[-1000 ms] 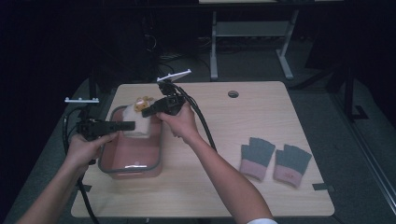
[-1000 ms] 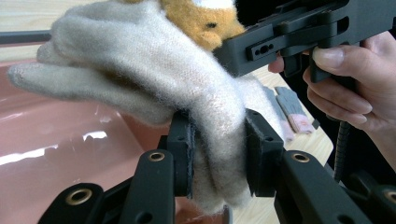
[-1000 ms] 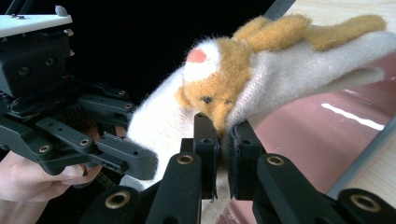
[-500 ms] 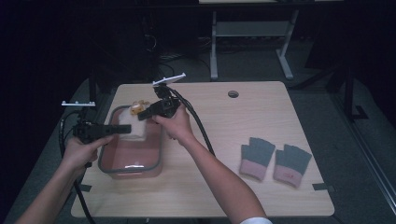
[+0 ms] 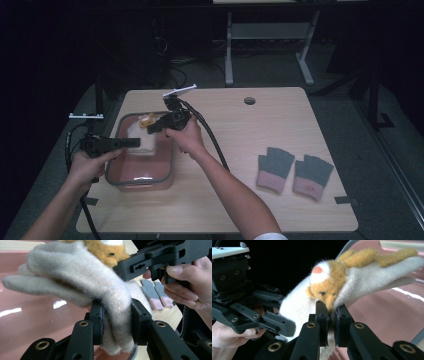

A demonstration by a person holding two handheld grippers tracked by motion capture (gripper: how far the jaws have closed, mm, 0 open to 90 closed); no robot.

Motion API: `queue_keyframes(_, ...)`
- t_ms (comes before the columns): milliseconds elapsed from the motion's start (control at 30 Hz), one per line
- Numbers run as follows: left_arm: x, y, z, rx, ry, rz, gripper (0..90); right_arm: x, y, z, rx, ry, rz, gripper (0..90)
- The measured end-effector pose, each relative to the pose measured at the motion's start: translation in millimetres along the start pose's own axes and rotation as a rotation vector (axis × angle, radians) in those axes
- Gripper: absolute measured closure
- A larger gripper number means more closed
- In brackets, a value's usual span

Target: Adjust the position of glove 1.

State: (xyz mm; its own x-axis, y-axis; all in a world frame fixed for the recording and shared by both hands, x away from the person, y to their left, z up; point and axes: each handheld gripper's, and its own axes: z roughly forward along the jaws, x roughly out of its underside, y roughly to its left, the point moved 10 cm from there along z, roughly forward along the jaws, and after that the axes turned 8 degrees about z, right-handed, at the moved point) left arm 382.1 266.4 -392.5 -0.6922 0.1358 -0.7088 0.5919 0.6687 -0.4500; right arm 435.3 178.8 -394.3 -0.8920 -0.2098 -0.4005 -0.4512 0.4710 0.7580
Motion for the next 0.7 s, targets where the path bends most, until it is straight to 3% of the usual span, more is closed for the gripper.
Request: queue_keyframes(700,23.6,16.2,20.8,-0.015,0.062,-0.052,67.1,17.4,-33.0,23.1,-0.001,0.048,0.063,83.1)
